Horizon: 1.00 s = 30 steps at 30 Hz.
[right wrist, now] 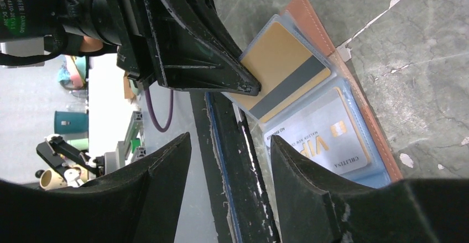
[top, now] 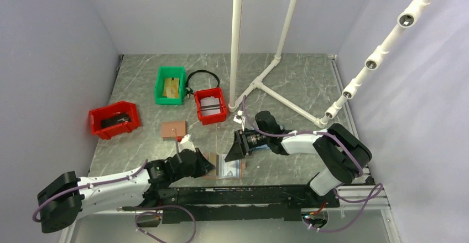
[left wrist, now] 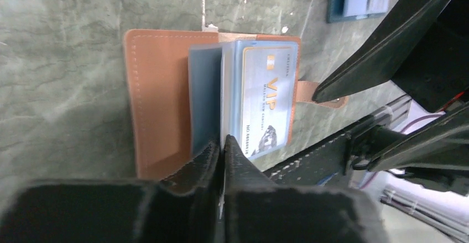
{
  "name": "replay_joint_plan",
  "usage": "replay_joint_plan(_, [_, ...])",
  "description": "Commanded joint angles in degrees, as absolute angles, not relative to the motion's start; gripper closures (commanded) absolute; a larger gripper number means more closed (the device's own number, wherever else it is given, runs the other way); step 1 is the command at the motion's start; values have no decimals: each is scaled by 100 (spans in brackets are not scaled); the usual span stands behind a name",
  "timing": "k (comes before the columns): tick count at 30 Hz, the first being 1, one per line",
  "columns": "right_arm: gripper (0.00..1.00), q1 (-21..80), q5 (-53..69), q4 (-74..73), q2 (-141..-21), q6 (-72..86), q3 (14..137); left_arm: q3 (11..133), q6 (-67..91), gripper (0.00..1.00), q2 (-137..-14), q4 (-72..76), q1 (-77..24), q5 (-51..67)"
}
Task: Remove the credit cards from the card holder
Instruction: Remove the credit card from the card holder.
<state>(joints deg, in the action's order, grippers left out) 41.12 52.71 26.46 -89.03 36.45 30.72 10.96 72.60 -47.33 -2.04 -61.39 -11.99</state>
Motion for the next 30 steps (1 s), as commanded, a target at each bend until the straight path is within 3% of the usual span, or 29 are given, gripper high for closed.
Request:
replay_joint_plan(1, [43,4179,5285,2761,-8963,3674,3168,1267,7266,98,-5003,273,-6100,-951])
replay_joint_plan(7, [44,4147,5416,2860,-8943,3728,3176,414,7617,100,-5293,2495,-6100,-1338])
replay_joint_plan(15, [46,3911,5348,2810,-9020,3808,3155,478,7572,100,-4927,2812,-6093,-2170])
replay_joint_plan(21, [47,3877,5374,2751,-9085,3781,3200,453,7847,100,-5045,2752,-6091,-2121])
replay_joint_plan(25, [47,3830,5235,2486,-9092,3569,3262,613,8032,76,-5479,2523,-6055,-1894])
replay_joint_plan(30, [49,3832,5142,2222,-9236,3340,3354,681,8002,57,-6196,2904,-5808,-1224])
